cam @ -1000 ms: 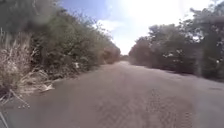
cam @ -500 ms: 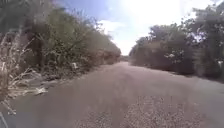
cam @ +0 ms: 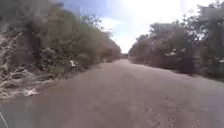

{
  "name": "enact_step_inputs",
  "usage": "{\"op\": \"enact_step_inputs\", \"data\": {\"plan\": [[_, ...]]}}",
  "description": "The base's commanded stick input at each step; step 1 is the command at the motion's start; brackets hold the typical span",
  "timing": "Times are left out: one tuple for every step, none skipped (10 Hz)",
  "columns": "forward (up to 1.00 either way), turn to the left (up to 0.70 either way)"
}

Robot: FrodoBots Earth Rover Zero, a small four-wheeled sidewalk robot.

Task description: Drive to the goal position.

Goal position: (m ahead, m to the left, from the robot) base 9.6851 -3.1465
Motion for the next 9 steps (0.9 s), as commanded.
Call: {"op": "enact_step_inputs", "data": {"plan": [[0.50,0.00],[0.50,0.00],[0.50,0.00],[0.50,0.00],[0.50,0.00],[0.50,0.00],[0.50,0.00],[0.50,0.00],[0.50,0.00]]}}
